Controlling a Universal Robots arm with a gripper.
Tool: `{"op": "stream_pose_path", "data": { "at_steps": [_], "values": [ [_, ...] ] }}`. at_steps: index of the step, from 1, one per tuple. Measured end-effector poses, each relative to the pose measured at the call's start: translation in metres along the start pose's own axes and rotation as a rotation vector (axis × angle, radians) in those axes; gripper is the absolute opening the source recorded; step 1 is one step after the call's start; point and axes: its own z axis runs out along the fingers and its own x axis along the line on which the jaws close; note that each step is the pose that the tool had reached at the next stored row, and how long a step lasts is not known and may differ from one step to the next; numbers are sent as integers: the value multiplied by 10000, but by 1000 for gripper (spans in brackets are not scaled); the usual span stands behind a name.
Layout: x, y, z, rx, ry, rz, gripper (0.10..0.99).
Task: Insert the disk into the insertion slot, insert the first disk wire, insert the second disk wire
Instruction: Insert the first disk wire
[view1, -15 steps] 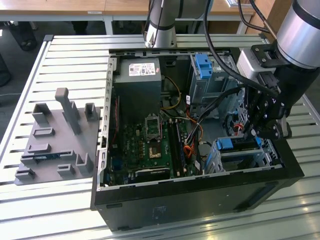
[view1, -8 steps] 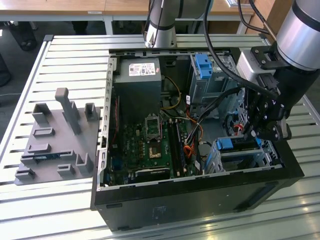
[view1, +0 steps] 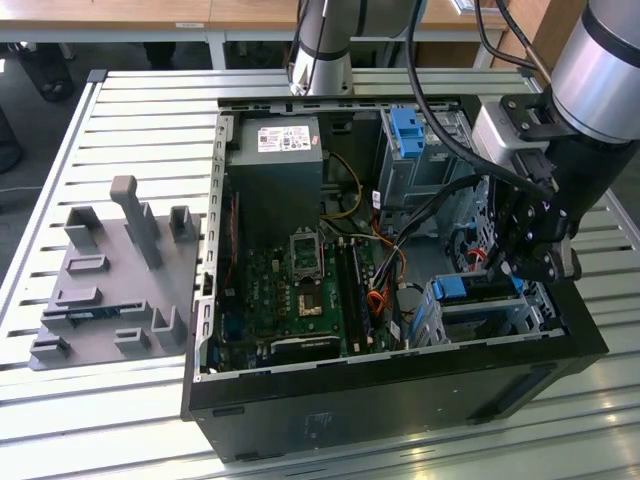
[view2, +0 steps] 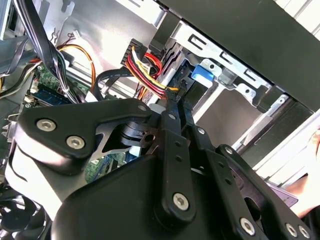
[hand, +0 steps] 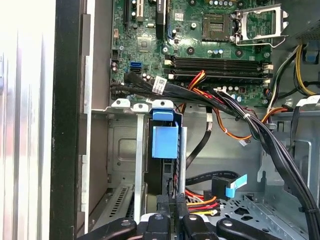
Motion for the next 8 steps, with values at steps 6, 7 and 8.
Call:
{"op": "stream_pose_path", "data": {
  "at_steps": [6, 7, 8],
  "values": [
    [-3, 0, 8, 1, 2, 37, 165],
    [-3, 0, 10, 1, 3, 41, 165],
    [-3, 0, 14, 1, 2, 45, 165]
  ]
}}
